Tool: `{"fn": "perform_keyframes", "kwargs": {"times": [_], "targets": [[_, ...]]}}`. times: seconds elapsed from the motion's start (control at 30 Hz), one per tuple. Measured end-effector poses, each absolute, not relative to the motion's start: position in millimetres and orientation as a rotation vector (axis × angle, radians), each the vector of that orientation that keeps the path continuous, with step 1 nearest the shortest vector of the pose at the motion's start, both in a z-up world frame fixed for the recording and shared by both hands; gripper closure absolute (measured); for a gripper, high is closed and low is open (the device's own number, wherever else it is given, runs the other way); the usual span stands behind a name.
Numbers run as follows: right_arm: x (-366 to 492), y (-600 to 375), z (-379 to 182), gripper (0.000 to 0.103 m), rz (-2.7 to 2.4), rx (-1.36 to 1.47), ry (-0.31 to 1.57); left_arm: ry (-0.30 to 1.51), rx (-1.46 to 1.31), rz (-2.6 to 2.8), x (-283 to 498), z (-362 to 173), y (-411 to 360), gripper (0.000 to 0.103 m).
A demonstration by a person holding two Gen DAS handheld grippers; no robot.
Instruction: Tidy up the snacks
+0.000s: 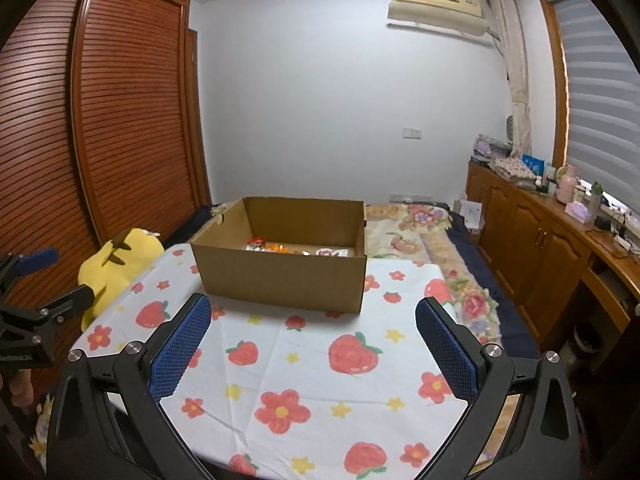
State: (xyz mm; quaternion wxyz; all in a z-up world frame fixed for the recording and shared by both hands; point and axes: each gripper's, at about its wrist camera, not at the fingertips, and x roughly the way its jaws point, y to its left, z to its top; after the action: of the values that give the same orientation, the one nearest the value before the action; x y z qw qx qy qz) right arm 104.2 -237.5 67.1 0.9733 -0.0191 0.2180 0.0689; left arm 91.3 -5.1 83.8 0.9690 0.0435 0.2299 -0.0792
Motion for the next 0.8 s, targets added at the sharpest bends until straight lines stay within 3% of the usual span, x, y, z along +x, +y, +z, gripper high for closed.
{"fn": "perform_keyframes", "kwargs": {"times": [0.8], "targets": [[34.5, -249.2, 56.6, 0.000, 0.086, -0.008, 0.355, 0.421, 0.029, -0.090, 36.4, 54.4, 19.9, 0.000]]}}
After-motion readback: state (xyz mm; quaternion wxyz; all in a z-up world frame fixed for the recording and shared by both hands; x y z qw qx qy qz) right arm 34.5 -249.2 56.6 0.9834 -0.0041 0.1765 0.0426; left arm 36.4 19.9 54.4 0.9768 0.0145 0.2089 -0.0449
